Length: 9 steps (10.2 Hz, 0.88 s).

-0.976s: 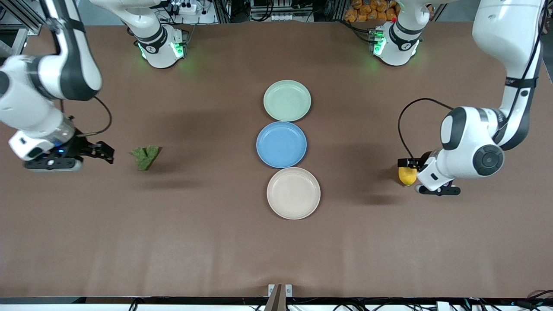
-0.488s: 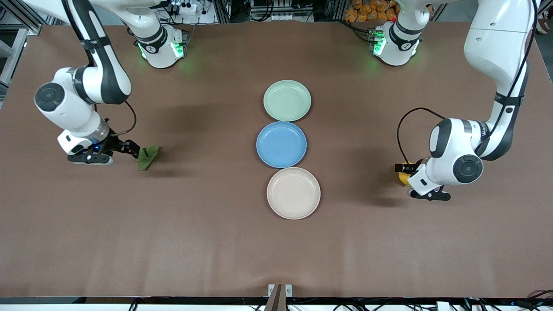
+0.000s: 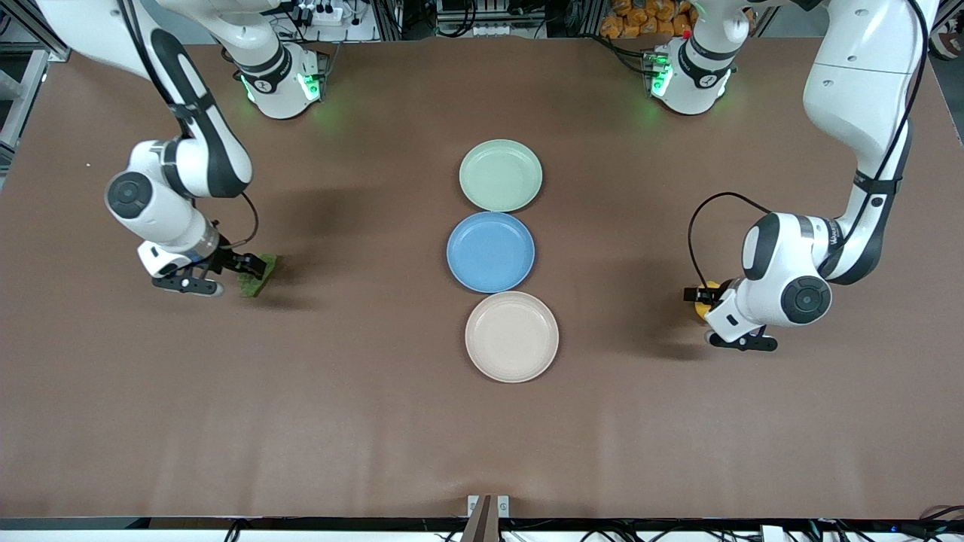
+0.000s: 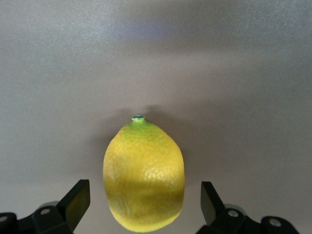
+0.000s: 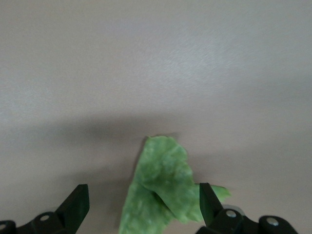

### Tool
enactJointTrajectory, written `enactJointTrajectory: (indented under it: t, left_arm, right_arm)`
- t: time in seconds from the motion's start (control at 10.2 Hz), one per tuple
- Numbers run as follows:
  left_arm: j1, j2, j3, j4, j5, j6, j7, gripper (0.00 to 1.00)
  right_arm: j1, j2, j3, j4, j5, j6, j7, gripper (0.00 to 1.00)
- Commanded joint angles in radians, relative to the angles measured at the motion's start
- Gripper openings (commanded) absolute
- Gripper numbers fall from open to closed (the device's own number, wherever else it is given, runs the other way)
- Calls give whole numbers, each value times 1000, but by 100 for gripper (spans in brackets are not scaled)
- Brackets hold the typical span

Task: Place lemon and lettuce in plates
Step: 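Close the left gripper on the lemon while the right gripper grasps lettuce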

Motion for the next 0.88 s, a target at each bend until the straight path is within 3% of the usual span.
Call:
enactJointTrajectory:
  t: [0.0,0.1,0.29,0.39,0.49,0.59,0.78]
  left_arm:
    - [6,11,-4,10,14,8,21,81]
    - [7,19,-4,12,14,8,19,66]
    - [6,19,-4,15,7,8,19,16]
    - [4,15,-4,15,7,8,5,0]
    - [-6,7,-4,16,7,5,4,0]
    - [-11,-10,-7,21,10,2,25,0]
    - [-16,-39,-77,60,-13,-7,-7,0]
  right_arm:
    - [4,58,2,-5,16,63,27,100]
    - [1,58,2,-14,16,65,27,100]
    - [-4,61,2,-31,16,68,25,100]
    - [-9,63,2,-36,16,73,25,100]
    - [-15,68,2,-39,14,73,24,100]
    - [-18,69,2,-40,14,73,20,90]
    - [-18,72,2,-45,11,94,17,55]
